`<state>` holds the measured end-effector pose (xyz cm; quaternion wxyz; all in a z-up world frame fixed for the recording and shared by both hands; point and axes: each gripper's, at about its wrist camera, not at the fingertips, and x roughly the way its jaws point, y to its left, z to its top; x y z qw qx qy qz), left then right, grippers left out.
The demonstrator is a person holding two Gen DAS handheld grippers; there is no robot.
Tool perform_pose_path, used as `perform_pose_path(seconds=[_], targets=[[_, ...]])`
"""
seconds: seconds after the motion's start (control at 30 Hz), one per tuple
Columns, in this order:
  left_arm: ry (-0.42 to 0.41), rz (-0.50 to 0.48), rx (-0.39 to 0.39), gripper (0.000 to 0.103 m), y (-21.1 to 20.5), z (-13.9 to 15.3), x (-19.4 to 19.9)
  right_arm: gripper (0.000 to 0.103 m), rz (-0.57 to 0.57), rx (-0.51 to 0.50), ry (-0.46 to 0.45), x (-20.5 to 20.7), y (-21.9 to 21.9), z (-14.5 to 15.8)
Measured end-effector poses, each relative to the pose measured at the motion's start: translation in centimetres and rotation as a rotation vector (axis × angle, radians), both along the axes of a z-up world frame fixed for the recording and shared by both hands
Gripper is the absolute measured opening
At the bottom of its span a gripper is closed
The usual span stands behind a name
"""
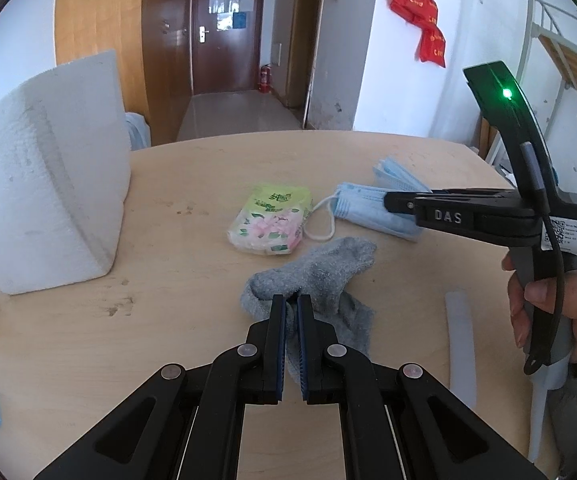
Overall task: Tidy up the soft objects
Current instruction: 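Close the right tool on the blue face mask while the left grasps the grey sock, then open the left tool and release the grey sock onto the table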
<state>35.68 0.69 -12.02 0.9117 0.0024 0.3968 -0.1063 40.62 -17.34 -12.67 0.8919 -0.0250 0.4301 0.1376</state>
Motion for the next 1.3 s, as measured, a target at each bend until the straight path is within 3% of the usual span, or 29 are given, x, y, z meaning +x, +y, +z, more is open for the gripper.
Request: perform_pose_path(seconds=[0.43,0.77,0.9,1.03,1.07,1.13,1.17,1.2,1.3], targets=[[-0.045,0.016,-0.003,0.006,0.3,1.5,-1.4,0.017,-0.045,0.079,-0.063,-3.1,-1.5,3.5],[-0.155,0.037,-0.011,0.006,0.6,5.8,-3.9,0.017,-0.017,0.131,-0.170,-8.3,-1.8,8.0],[-0.181,0.028,-0.001,0.006,0.5,6.8,-5.2,0.017,-0.010,0.130,-0.191,-9.4,-1.7,8.4],[-0.148,-0.009,0.015,0.008,0.0,5.3,-5.5,0.017,-0.013,0.135,-0.174,-9.3,-1.7,7.5],[-0.138,-0.011,0.019,0.013,-0.2,5.0,-5.4,0.017,-0.013,0.137,-0.168,-9.1,-1.7,7.3],[-0.103,-0.013,0.017,0.040,-0.2,4.0,-4.9,0.017,-0.015,0.139,-0.158,-9.2,-1.8,7.0],[-0.090,-0.019,0.018,0.064,-0.2,3.7,-4.7,0.017,-0.015,0.139,-0.156,-9.2,-1.8,6.8],[-0.080,-0.015,0.024,0.076,-0.2,3.3,-4.4,0.017,-0.014,0.141,-0.152,-9.2,-1.9,6.7],[-0.091,0.016,0.044,0.077,0.1,2.8,-3.9,0.017,-0.011,0.147,-0.140,-8.9,-1.8,6.2]])
